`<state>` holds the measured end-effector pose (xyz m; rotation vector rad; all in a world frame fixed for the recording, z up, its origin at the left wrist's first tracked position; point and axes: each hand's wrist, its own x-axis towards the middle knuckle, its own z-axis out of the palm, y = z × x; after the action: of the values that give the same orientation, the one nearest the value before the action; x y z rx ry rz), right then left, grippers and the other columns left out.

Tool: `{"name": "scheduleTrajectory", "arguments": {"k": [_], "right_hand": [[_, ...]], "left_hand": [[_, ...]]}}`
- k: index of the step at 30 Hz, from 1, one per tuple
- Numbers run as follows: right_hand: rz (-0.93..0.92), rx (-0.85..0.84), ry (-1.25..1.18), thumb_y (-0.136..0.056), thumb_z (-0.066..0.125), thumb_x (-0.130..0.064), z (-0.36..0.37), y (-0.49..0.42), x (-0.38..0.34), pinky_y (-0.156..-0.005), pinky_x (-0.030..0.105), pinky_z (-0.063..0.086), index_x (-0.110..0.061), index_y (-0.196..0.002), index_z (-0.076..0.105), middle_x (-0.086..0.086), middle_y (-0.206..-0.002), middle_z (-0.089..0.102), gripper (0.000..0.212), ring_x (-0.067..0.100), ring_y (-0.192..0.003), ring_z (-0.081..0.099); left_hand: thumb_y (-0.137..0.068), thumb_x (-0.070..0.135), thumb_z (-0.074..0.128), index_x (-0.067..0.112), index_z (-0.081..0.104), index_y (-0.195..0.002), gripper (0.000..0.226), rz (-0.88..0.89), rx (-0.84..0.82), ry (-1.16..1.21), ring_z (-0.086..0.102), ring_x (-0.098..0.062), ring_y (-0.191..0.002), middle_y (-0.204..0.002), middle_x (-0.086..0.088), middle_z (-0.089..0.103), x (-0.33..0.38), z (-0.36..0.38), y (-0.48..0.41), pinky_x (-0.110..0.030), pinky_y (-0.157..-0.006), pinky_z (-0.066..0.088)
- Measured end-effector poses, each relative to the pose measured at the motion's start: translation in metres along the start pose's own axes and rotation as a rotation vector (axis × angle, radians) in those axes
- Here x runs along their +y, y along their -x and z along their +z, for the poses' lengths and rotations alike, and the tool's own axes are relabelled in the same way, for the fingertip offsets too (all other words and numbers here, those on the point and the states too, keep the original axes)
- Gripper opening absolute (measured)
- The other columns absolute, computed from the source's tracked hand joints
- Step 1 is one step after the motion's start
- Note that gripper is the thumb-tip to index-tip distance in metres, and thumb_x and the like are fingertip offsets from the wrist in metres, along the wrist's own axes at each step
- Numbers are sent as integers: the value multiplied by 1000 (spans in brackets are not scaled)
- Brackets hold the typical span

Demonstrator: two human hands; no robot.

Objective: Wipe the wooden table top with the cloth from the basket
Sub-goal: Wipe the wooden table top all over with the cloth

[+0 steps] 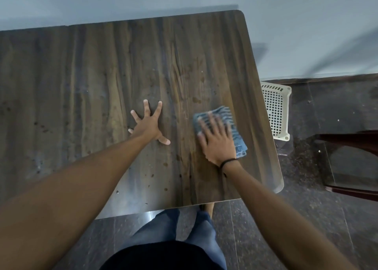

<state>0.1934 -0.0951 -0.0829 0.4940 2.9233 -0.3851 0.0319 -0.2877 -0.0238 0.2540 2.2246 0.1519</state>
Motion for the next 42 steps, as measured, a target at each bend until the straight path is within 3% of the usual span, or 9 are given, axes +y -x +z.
{"name": "scheduleTrajectory", "arguments": {"k": [3, 7, 12, 17, 23, 27, 32, 37, 42], "right_hand": [[-261, -54, 47, -105, 20, -57, -15, -18, 39, -125, 47, -1, -43, -159, 15, -9, -168, 7, 56, 18, -156, 3], [469, 109, -108, -105, 18, -54, -23, -54, 38, -124, 53, -3, -37, -161, 10, -1, -169, 0, 59, 24, -156, -1], [-413, -126, 108, -105, 14, -60, -22, -42, 38, -125, 48, -2, -46, -158, 7, -9, -169, 1, 55, 16, -155, -4], [432, 65, -92, -104, 15, -56, -36, -89, 42, -124, 53, -3, -39, -160, 7, -2, -169, -2, 59, 22, -156, -3], [-257, -110, 60, -105, 16, -58, -26, -69, 16, -125, 46, -5, -47, -158, 5, -13, -168, -4, 55, 15, -156, -4], [467, 86, -131, -104, 15, -56, -36, -120, 20, -124, 53, -4, -39, -160, 8, -2, -169, -3, 59, 21, -156, -4], [-197, -91, 62, -105, 16, -58, -31, -113, 6, -124, 44, -7, -43, -159, 7, -9, -169, -1, 57, 16, -155, -4], [401, 76, -105, -104, 17, -55, -46, -166, 23, -124, 53, -2, -37, -161, 9, -1, -170, -1, 59, 22, -156, -1], [-185, -66, 30, -104, 18, -59, -39, -156, 21, -125, 47, -1, -42, -159, 12, -9, -168, 2, 58, 16, -156, 0]], "left_hand": [[-61, 37, 96, 54, -22, -149, 149, 3, -4, 12, -31, -46, -145, -153, 12, -48, 1, -1, 1, -82, -103, 17], [-61, 37, 96, 54, -23, -149, 149, 3, -8, 11, -32, -47, -144, -152, 11, -49, 1, -1, -1, -82, -104, 17], [-62, 38, 95, 53, -26, -148, 150, -7, -32, -6, -33, -48, -143, -149, 9, -53, 4, -2, -4, -82, -104, 17], [-62, 39, 95, 54, -27, -148, 150, -11, -29, -10, -34, -48, -143, -147, 9, -55, -1, -1, -6, -82, -105, 18], [-63, 41, 94, 52, -30, -148, 150, 7, -34, -15, -35, -49, -142, -145, 8, -57, -1, -1, -8, -82, -105, 19], [-63, 43, 94, 51, -31, -147, 150, -8, -34, -18, -35, -50, -141, -144, 7, -59, -1, -1, -11, -82, -104, 20], [-63, 43, 94, 51, -31, -147, 151, 8, -32, -15, -36, -50, -141, -144, 7, -58, -1, 1, -12, -83, -103, 20], [-67, 47, 91, 47, -34, -147, 149, -1, -69, -35, -36, -52, -140, -144, 4, -59, 3, -5, -19, -82, -107, 15], [-63, 53, 91, 48, -28, -150, 148, 54, 34, -23, -37, -45, -142, -147, 7, -55, 18, -62, -59, -83, -106, 8]]}}
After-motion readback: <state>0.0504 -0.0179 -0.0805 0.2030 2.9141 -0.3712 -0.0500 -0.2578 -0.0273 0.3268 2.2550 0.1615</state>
